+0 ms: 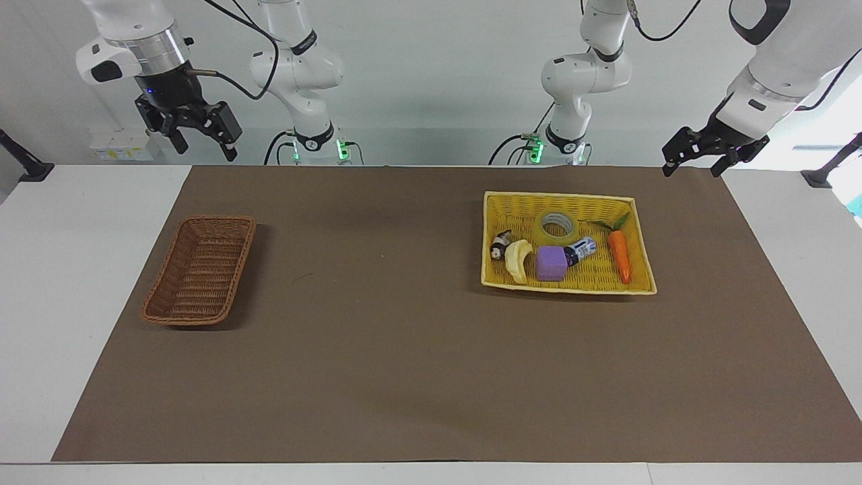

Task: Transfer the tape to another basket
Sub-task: 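Move the left gripper toward the tape roll in the yellow tray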

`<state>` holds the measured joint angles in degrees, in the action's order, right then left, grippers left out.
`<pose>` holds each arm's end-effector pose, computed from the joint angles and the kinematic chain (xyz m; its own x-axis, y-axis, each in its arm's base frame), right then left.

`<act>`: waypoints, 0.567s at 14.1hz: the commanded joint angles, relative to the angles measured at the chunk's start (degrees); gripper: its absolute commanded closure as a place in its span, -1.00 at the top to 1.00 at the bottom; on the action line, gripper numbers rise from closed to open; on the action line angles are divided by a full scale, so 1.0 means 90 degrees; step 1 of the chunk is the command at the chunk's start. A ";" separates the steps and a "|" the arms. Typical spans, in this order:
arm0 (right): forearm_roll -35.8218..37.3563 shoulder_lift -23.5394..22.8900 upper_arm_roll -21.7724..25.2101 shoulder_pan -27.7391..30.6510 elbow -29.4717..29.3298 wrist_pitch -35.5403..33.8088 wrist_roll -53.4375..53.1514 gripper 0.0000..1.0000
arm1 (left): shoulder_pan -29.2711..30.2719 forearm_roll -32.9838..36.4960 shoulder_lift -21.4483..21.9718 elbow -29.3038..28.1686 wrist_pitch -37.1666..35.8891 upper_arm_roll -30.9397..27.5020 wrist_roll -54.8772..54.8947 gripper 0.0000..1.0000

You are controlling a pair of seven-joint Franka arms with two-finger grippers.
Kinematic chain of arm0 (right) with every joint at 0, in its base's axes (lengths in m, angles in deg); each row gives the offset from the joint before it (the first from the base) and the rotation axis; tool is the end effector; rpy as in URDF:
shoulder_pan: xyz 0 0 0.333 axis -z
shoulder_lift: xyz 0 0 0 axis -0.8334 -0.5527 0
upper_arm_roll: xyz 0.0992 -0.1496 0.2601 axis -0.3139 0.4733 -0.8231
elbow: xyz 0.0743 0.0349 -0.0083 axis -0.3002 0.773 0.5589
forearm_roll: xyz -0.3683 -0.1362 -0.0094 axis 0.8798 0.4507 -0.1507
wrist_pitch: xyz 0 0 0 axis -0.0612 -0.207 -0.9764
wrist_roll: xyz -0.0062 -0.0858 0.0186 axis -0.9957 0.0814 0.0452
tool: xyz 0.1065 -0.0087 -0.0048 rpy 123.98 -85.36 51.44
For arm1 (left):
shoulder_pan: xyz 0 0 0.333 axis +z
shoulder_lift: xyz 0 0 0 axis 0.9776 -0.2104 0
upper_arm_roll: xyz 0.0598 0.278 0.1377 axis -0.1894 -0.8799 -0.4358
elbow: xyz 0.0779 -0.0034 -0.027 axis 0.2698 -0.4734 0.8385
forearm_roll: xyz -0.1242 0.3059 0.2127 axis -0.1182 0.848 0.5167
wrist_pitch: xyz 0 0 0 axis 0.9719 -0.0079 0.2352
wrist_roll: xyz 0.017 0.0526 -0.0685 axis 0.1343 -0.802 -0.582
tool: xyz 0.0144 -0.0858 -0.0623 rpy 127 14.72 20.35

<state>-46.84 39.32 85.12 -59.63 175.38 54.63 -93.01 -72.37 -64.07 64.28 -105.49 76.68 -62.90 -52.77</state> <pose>0.5225 -0.0213 0.6729 0.9715 -0.2331 0.0428 -0.2324 -0.9724 -0.0210 0.5381 -0.0064 0.6367 0.9941 -0.0482 -0.0968 -0.0452 -0.9985 0.0324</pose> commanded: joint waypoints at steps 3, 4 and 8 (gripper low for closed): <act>-0.0127 0.0061 0.0024 0.0001 0.0055 0.0058 -0.0065 1.00 | -0.0024 0.0038 0.0163 -0.0137 0.0034 -0.0047 0.0088 1.00; -0.0127 0.0061 0.0024 0.0001 0.0055 0.0058 -0.0065 1.00 | -0.0024 0.0038 0.0192 -0.0205 0.0063 -0.0038 0.0088 1.00; -0.0127 0.0061 0.0024 0.0001 0.0055 0.0058 -0.0065 1.00 | -0.0053 0.0038 0.0494 -0.0673 0.0296 -0.0038 0.0058 1.00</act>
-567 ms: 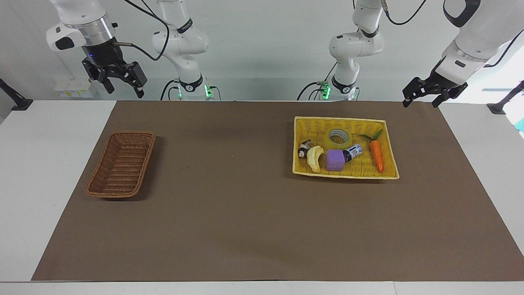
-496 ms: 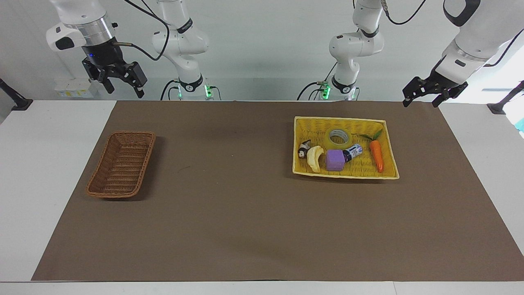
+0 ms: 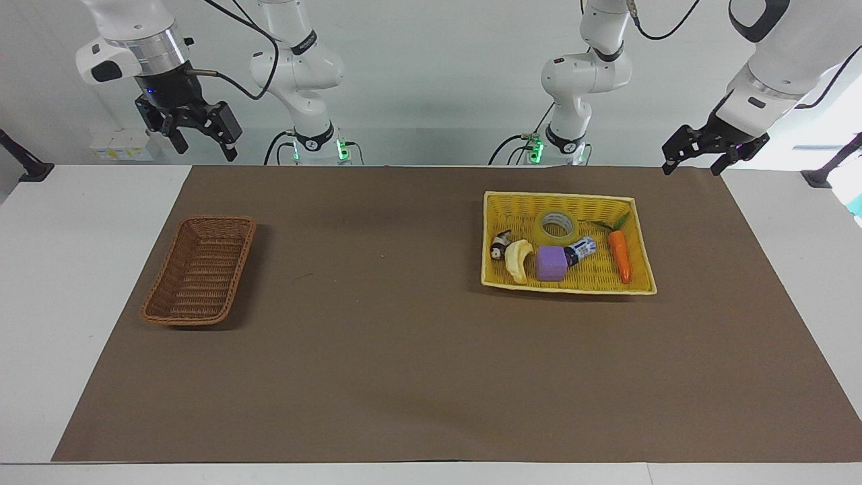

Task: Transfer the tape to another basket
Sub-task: 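Move the left gripper toward the tape roll in the yellow tray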

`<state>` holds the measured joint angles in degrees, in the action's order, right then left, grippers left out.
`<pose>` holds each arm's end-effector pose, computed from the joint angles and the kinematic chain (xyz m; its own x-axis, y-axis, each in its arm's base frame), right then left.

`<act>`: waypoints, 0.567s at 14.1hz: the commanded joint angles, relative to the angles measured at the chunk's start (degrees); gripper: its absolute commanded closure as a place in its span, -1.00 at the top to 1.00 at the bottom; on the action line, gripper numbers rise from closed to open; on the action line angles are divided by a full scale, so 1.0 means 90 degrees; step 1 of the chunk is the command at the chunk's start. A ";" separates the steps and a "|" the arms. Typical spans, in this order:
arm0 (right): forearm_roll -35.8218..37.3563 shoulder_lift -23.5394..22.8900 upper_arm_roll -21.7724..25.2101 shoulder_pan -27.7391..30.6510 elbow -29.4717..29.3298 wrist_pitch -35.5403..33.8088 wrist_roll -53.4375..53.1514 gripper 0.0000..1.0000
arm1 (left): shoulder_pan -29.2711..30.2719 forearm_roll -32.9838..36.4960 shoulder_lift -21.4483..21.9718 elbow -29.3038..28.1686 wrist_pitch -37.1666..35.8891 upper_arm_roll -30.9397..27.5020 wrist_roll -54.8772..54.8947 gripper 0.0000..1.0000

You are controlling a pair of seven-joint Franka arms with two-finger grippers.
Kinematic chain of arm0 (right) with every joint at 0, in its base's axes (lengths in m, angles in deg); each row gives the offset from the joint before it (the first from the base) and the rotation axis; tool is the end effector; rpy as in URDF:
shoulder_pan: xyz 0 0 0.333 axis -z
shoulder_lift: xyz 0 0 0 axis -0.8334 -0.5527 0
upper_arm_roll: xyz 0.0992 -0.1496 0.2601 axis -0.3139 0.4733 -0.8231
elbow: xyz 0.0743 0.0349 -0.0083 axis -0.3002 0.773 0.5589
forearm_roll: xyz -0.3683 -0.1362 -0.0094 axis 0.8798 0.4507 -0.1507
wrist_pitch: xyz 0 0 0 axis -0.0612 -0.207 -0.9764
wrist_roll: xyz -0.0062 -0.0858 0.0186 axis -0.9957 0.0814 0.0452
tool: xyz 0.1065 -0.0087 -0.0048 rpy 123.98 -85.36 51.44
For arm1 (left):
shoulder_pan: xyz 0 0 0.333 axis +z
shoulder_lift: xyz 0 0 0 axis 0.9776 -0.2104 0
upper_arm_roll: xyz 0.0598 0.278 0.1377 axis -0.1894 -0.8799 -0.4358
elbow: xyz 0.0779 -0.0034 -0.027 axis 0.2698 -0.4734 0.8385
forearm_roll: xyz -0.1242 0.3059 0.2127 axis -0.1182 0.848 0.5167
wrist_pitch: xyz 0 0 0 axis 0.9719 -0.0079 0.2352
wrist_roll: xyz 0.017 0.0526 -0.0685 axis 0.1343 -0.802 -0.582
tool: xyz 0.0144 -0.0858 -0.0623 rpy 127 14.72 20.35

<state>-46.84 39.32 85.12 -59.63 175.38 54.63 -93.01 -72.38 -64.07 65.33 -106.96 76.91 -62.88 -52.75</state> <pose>0.5225 -0.0213 0.6729 0.9715 -0.2331 0.0428 -0.2324 -0.9724 -0.0210 0.5326 -0.0072 0.6350 0.9938 -0.0487 -0.1003 -0.0458 -0.9985 0.0307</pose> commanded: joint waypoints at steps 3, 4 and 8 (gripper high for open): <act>-0.0127 0.0061 0.0024 0.0001 0.0055 0.0058 -0.0066 1.00 | -0.0052 0.0038 0.0525 -0.0823 0.0419 -0.0041 0.0055 1.00; -0.0127 0.0061 0.0024 0.0001 0.0055 0.0058 -0.0066 1.00 | -0.0052 0.0038 0.0515 -0.0862 0.0448 -0.0041 0.0055 1.00; -0.0127 0.0061 0.0024 -0.0008 0.0055 0.0058 -0.0066 1.00 | -0.0013 0.0038 0.0544 -0.1154 0.0604 -0.0041 0.0055 1.00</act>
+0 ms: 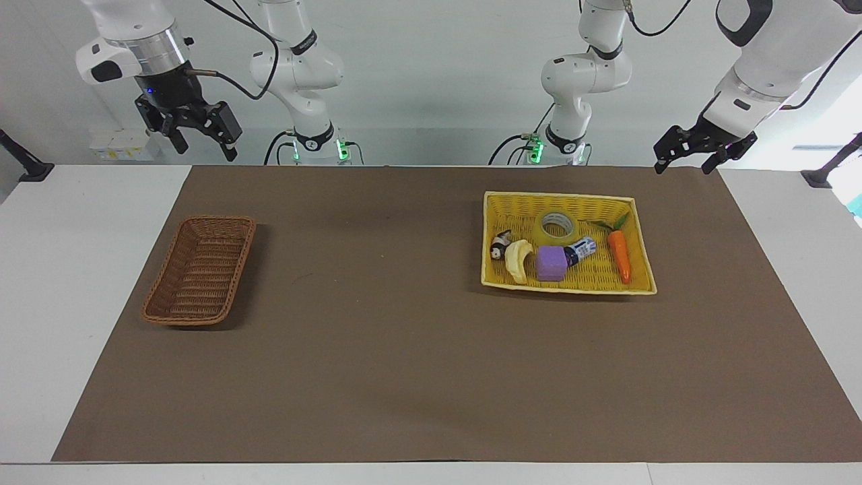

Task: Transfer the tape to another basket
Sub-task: 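Move the left gripper toward the tape roll in the yellow tray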

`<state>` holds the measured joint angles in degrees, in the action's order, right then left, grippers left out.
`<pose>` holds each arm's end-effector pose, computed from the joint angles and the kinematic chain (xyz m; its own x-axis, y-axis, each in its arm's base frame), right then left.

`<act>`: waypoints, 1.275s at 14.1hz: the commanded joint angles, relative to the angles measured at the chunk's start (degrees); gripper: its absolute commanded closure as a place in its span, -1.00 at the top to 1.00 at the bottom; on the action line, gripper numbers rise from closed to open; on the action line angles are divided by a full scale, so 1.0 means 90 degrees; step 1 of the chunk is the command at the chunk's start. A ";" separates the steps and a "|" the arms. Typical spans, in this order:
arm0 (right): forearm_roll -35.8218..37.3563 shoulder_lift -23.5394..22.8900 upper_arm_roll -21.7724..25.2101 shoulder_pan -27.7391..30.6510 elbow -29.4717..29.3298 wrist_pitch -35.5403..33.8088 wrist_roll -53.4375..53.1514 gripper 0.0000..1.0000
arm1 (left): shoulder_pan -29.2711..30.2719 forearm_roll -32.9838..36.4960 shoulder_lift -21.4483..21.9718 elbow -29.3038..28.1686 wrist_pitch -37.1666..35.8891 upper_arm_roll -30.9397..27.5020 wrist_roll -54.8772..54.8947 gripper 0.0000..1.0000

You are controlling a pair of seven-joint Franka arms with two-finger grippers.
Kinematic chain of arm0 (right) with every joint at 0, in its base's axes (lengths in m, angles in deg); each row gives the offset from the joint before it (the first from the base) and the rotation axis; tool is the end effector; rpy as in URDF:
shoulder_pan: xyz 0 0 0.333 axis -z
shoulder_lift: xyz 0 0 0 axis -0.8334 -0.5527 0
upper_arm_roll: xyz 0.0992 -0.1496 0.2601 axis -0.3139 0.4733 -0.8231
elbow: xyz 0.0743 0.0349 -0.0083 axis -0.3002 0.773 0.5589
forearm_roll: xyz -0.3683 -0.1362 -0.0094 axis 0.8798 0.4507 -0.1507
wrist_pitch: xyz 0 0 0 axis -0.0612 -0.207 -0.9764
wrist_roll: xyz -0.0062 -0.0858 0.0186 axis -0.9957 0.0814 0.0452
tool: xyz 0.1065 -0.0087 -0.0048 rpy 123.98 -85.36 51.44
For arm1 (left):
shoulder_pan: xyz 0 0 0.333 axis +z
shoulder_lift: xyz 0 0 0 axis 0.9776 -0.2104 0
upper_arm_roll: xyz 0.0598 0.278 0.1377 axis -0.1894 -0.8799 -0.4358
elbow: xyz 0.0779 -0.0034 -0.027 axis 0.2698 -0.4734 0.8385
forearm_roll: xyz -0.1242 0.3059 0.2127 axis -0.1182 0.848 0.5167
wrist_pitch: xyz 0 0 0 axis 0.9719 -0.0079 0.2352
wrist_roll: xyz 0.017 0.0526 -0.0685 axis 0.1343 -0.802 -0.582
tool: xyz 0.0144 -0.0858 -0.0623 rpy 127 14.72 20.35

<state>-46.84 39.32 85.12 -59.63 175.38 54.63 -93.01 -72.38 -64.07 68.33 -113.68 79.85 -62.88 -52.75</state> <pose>0.5225 -0.0213 0.6729 0.9715 -0.2331 0.0428 -0.2324 -0.9724 -0.0210 0.5201 -0.0083 0.6125 0.9924 -0.0463 -0.1143 -0.0436 -0.9987 0.0260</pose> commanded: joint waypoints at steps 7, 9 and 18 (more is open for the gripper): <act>-0.0127 0.0061 0.0024 0.0002 0.0055 0.0058 -0.0066 1.00 | -0.0022 0.0029 0.0679 -0.1628 0.1018 -0.0041 0.0007 1.00; -0.0127 0.0061 0.0024 0.0002 0.0055 0.0058 -0.0066 1.00 | -0.0051 0.0019 0.0923 -0.2155 0.1379 -0.0041 -0.0003 1.00; -0.0127 0.0061 0.0024 -0.0008 0.0055 0.0058 -0.0066 1.00 | -0.0617 -0.0205 0.1227 -0.3883 0.2756 -0.0021 -0.0784 1.00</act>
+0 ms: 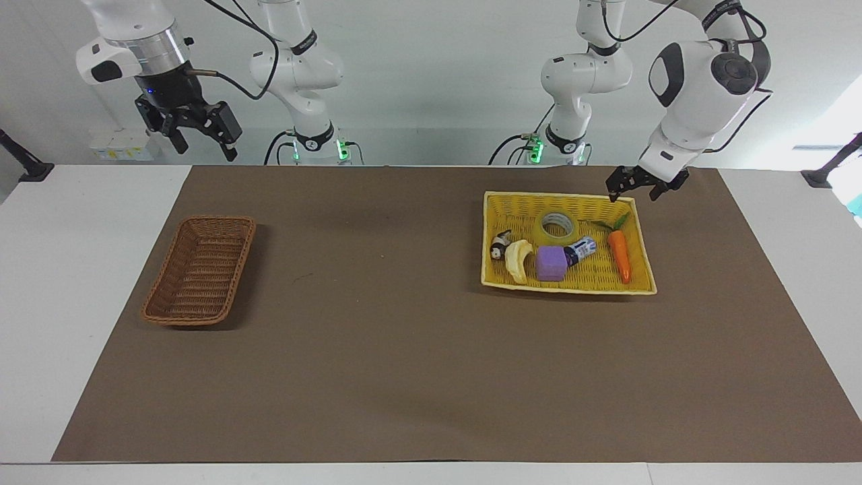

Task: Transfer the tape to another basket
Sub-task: 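Lower the left gripper onto the tape roll rim and close it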

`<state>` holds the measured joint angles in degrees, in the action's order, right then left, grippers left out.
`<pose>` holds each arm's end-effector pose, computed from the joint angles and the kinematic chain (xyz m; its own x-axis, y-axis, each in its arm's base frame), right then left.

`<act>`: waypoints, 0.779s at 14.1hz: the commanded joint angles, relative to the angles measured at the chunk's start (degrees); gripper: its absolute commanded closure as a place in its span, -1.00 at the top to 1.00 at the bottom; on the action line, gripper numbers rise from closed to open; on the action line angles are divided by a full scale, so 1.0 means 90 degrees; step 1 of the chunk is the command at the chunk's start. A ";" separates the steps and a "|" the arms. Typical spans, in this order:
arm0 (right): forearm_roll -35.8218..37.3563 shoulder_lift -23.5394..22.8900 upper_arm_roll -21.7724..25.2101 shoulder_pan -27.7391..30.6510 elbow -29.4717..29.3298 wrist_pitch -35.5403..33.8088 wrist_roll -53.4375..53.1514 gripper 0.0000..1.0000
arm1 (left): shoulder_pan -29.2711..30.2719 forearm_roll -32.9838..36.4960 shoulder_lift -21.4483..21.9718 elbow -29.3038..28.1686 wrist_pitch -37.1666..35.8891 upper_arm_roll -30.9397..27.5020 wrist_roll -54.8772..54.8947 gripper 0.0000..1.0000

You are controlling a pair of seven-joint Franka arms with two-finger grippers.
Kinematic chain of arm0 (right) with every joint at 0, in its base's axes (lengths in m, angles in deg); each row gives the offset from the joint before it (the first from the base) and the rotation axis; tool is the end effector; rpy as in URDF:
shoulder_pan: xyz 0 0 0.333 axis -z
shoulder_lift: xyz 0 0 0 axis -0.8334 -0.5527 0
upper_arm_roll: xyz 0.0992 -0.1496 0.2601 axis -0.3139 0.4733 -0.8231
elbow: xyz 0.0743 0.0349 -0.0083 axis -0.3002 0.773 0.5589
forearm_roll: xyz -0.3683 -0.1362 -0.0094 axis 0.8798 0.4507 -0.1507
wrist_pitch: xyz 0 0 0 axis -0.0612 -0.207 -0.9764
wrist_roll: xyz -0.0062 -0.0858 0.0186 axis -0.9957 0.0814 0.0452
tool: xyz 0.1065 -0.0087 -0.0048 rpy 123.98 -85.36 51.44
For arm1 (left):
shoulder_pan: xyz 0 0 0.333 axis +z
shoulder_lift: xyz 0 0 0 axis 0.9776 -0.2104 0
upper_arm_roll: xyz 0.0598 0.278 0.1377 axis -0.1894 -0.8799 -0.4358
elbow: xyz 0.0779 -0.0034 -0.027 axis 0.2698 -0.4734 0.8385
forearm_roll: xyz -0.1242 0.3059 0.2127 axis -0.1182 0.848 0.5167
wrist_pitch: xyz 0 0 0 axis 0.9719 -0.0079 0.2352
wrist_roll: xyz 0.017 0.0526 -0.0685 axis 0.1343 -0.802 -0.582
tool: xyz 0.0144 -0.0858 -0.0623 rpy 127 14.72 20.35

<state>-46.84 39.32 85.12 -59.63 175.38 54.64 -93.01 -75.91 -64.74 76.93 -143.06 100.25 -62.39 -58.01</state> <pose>0.5226 -0.0213 0.6729 0.9715 -0.2331 0.0430 -0.2324 -0.9724 -0.0210 0.4705 -0.0413 0.4751 0.9924 -0.0064 -0.1232 -0.0056 -1.0000 0.0069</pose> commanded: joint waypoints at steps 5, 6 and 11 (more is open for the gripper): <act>-0.0127 0.0061 0.0024 -0.0008 0.0055 0.0058 -0.0065 1.00 | -0.0655 -0.0442 0.0164 -0.1711 0.1699 -0.0065 -0.0864 1.00; -0.0127 0.0061 0.0024 0.0002 0.0055 0.0058 -0.0065 1.00 | -0.0723 -0.0492 0.0145 -0.1985 0.2031 -0.0065 -0.0864 1.00; -0.0127 0.0061 0.0024 0.0002 0.0055 0.0058 -0.0065 1.00 | -0.1114 -0.0815 -0.0079 -0.2885 0.3350 -0.0065 -0.1137 1.00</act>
<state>-46.84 39.32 85.12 -59.63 175.38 54.63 -93.01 -84.37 -71.09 76.61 -165.72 125.10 -62.19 -67.22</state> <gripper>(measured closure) 0.000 0.000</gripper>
